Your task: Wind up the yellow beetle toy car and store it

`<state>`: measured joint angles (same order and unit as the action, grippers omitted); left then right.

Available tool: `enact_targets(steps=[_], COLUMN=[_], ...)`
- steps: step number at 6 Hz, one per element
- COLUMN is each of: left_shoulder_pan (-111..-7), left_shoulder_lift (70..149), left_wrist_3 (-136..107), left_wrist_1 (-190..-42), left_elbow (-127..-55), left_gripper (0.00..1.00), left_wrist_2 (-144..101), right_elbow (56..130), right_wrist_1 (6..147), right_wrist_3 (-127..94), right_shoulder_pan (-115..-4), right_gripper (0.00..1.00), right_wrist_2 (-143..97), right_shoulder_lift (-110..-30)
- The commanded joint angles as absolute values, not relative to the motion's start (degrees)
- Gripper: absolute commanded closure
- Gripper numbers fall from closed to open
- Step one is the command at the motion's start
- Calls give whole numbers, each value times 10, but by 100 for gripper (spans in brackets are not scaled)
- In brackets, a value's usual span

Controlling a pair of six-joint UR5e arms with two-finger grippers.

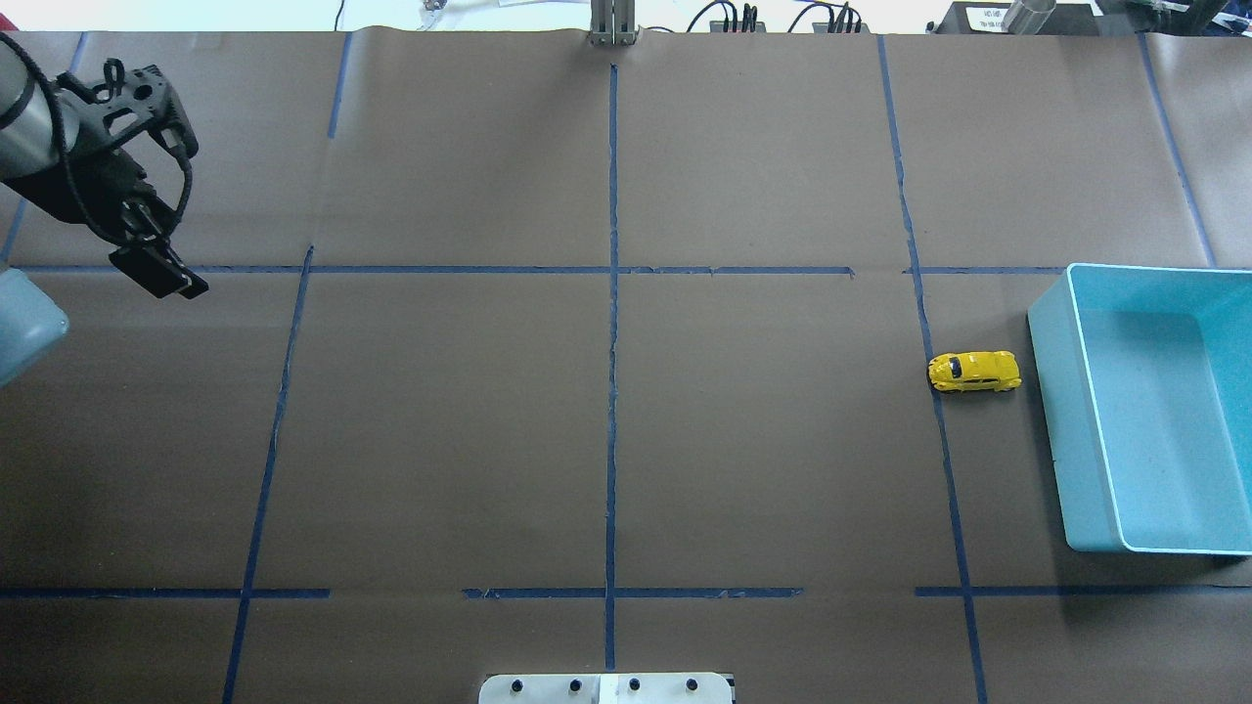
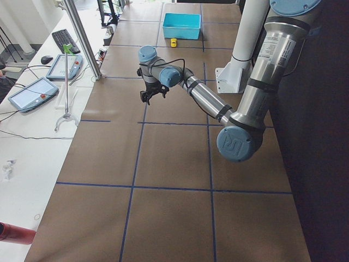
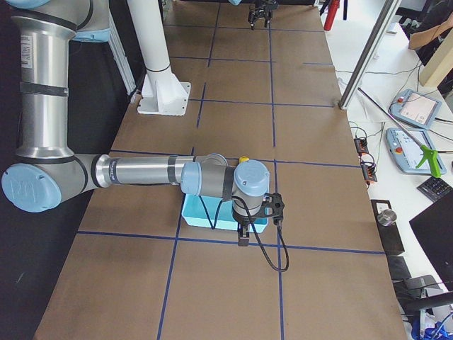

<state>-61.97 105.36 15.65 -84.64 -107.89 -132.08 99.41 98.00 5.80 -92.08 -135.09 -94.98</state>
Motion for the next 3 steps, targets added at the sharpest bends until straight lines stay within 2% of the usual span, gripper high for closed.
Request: enact_targets(steps=[1,3], left_shoulder_pan=[-682,-719], left_shoulder_lift=[1034,1033], left_wrist_3=[157,157], left_wrist_1=[-845,-845], left_elbow=[-1026,-971], left_gripper=[0,0], left_wrist_2=[-1322,-1323], right_elbow=[991,991], right_wrist_1=[979,979], right_wrist_3=[59,61], right_shoulder_pan=[-920,-921], right_gripper=[0,0], right_wrist_2=[-1350,-1350], right_shoulder_lift=[-948,-954])
